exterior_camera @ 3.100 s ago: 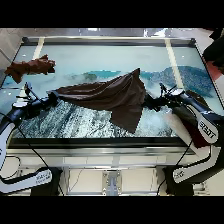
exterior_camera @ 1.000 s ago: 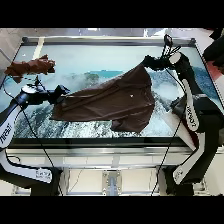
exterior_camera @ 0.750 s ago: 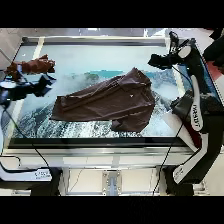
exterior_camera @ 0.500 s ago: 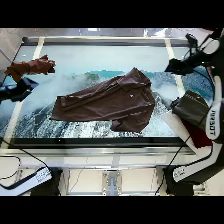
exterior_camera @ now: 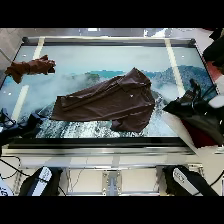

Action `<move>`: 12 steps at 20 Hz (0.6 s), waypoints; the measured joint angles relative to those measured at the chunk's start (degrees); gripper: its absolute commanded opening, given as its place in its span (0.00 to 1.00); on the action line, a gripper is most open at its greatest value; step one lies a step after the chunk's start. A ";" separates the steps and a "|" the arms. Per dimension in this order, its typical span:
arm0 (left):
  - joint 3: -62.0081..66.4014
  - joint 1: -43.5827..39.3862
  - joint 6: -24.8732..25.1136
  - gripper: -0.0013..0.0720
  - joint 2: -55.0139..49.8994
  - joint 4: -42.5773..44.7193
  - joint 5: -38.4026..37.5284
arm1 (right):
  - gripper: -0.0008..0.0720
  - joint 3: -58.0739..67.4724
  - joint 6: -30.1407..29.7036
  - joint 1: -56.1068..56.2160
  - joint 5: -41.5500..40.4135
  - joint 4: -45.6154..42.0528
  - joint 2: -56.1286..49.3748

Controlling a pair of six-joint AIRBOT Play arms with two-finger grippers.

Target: Fold the shirts.

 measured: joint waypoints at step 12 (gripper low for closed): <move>-3.26 -4.63 17.92 0.54 -19.30 -31.10 11.32 | 0.60 -15.04 1.09 -0.31 -10.21 13.35 1.51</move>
